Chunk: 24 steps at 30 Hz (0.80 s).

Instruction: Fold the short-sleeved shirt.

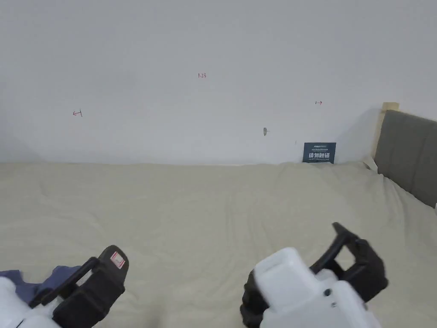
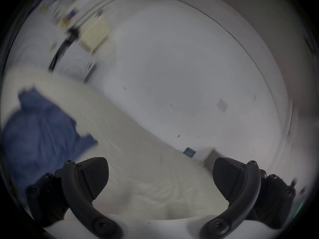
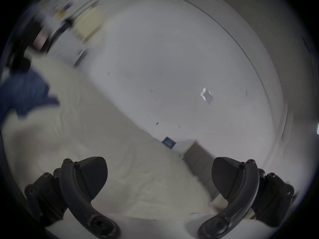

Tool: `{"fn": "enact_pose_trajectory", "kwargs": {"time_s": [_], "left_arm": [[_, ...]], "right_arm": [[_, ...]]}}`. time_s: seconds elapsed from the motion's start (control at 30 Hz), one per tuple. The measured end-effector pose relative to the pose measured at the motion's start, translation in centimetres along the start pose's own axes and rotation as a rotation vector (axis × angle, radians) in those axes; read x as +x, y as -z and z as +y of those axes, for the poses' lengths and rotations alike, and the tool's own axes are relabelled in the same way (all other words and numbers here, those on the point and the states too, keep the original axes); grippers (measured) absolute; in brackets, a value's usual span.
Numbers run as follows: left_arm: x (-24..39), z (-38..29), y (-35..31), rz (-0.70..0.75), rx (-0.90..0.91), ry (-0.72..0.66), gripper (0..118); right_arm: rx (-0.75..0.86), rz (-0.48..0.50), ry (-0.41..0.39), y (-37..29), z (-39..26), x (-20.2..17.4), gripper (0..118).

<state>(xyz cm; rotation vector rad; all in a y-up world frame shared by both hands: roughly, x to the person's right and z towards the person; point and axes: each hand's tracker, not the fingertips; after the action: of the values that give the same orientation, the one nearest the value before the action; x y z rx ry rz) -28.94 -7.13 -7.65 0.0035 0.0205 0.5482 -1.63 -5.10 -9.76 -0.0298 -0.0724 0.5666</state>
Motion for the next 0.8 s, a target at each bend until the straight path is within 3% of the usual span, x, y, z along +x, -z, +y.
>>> {"fn": "enact_pose_trajectory", "kwargs": {"time_s": [0.17, 0.23, 0.3, 0.4, 0.53, 0.8], "left_arm": [[4.4, 0.4, -0.4, 0.073, 0.039, 0.474, 118], [5.3, -0.3, -0.5, 0.096, 0.017, 0.619, 118], [5.8, -1.2, -0.7, 0.101, 0.012, 0.702, 118], [5.5, -1.9, -0.5, 0.123, 0.017, 0.691, 118], [5.1, -1.6, -0.7, 0.100, 0.030, 0.645, 118], [4.5, -0.8, -0.5, 0.055, 0.021, 0.558, 118]], "right_arm": [[0.025, 0.142, 0.598, -0.3, -1.8, 5.2, 118], [0.034, 0.127, 0.735, -0.2, -3.1, 6.1, 118], [0.032, 0.053, 0.798, 0.0, -4.5, 6.1, 118], [-0.005, -0.023, 0.730, 0.4, -6.1, 5.4, 118], [0.004, -0.008, 0.600, 0.2, -5.9, 4.6, 118], [0.055, 0.010, 0.630, -0.3, -4.3, 5.2, 118]]}}
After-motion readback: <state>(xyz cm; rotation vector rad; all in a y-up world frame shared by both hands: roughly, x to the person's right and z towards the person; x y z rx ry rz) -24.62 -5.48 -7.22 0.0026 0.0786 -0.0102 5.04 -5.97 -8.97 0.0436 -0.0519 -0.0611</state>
